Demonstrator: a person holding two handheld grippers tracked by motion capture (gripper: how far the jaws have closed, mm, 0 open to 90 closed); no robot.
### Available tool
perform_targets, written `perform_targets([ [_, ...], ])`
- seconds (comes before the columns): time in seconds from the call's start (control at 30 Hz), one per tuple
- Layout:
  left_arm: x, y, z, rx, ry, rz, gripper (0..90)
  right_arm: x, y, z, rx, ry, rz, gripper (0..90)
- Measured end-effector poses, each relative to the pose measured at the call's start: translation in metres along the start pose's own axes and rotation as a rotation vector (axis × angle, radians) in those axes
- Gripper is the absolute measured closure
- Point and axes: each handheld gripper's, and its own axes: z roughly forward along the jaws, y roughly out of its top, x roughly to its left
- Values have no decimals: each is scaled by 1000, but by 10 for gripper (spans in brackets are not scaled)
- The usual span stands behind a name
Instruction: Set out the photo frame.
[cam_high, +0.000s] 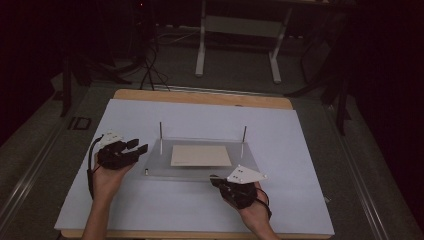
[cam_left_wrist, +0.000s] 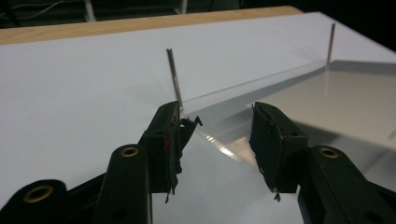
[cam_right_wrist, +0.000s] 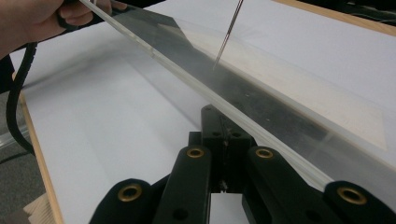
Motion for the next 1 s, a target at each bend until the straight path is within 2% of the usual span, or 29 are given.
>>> perform_targets([
  [0.27, 1, -6, -5, -18, -1, 21, 515, -2, 6, -1, -9, -6, -2, 900],
  [0.4, -2, -7, -7, -14, 23, 70, 515, -4, 8, -2, -14, -8, 2, 900],
  [0.67, 1, -8, -8, -14, -2, 38, 535, -7, 13, -4, -26, -13, 9, 900],
  [1.0, -2, -8, -5, 1, -8, 68, 531, -11, 19, -5, -42, -12, 19, 900],
])
